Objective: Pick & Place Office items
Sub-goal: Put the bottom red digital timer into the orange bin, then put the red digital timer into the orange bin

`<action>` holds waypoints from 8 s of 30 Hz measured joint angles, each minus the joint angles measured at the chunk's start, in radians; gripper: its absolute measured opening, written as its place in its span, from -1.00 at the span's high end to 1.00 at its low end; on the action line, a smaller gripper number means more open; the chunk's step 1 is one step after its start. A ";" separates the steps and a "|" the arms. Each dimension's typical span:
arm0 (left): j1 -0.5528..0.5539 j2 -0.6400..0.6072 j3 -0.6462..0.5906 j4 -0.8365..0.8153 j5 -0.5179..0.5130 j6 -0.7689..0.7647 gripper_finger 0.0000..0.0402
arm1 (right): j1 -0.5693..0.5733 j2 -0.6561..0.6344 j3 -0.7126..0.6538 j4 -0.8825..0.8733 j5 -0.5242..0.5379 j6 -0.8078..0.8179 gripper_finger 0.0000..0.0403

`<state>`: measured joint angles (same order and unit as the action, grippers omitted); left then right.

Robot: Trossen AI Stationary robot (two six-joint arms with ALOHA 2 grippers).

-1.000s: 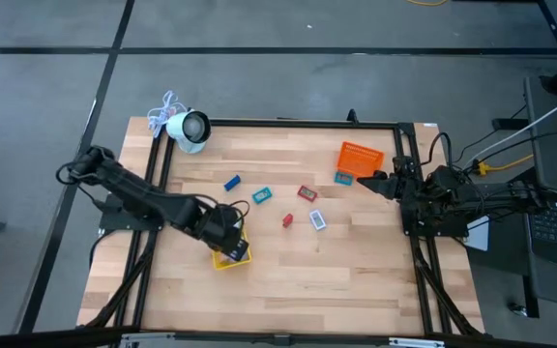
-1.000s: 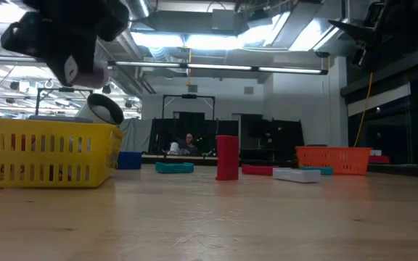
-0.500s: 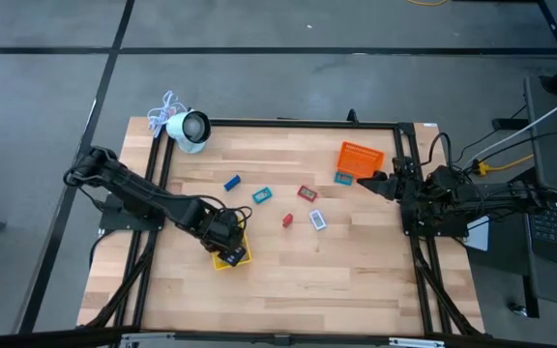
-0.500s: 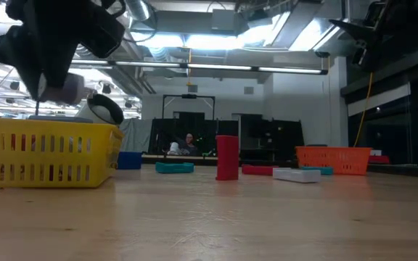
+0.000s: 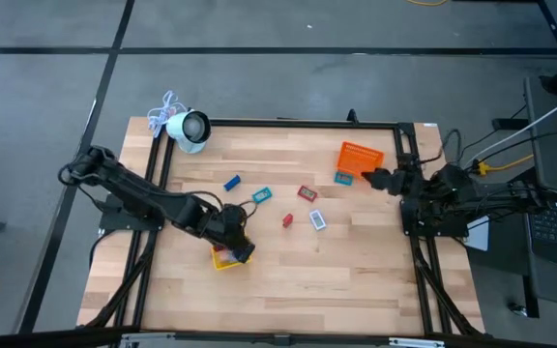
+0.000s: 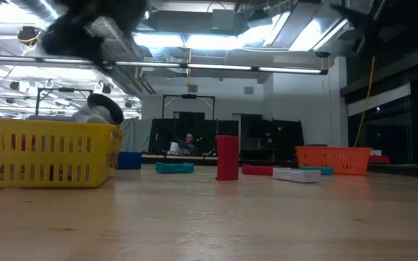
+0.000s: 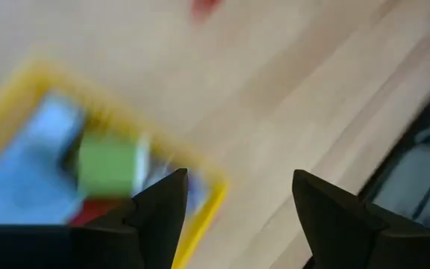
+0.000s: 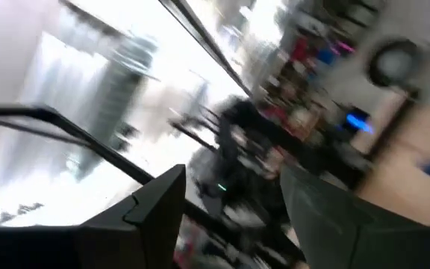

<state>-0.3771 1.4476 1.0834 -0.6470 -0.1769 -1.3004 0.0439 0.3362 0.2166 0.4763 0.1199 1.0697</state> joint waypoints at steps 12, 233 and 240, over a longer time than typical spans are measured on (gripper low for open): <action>0.137 -0.236 0.023 0.347 -0.491 0.300 -0.12 | -0.054 0.539 0.549 -0.574 -0.092 -0.495 -0.13; 0.142 -0.704 -0.129 -0.344 -0.632 0.065 -0.07 | -0.563 1.091 0.829 -1.223 -0.310 -0.788 -0.12; 0.142 -0.704 -0.129 -0.344 -0.604 0.094 -0.07 | -0.431 1.248 0.829 -1.187 -0.311 -0.736 -0.12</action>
<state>-0.2348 0.7441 0.9543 -0.9913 -0.7813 -1.2065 -0.3874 1.5841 1.0458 -0.7108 -0.1909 0.3336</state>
